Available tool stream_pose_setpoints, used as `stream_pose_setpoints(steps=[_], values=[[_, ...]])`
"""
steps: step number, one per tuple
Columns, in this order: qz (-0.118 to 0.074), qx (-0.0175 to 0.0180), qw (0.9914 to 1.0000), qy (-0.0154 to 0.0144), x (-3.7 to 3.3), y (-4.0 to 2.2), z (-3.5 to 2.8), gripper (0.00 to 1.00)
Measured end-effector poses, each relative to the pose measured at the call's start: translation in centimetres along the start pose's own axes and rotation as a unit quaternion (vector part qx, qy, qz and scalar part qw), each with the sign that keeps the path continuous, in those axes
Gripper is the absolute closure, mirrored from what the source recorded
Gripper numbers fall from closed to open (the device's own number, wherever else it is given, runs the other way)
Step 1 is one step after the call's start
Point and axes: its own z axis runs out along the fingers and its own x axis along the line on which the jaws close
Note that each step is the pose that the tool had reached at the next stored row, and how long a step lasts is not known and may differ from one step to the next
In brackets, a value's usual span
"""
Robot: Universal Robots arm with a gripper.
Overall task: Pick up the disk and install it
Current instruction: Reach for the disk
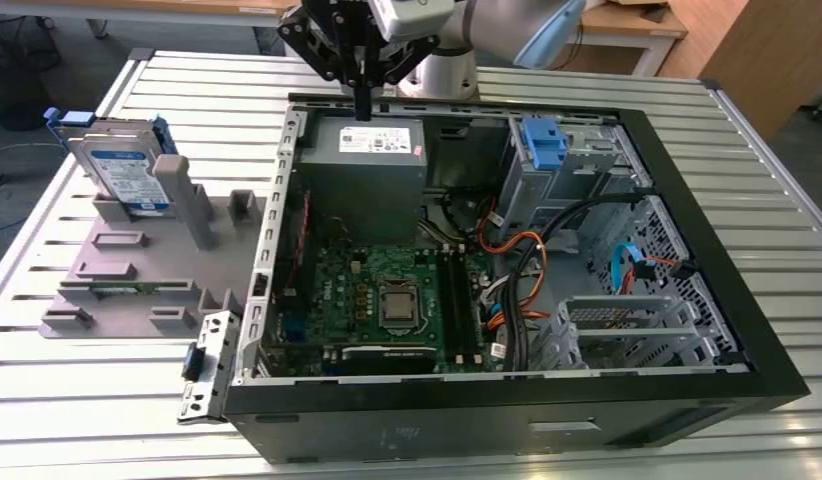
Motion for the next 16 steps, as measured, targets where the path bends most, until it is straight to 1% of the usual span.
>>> stream_pose_setpoints(steps=[7,16], values=[[0.000,-0.0003,1.00000,-0.0022,1.43,-0.11,-0.02,0.89],[0.000,-0.0011,0.99998,-0.0055,3.48,-0.26,-0.06,0.89]])
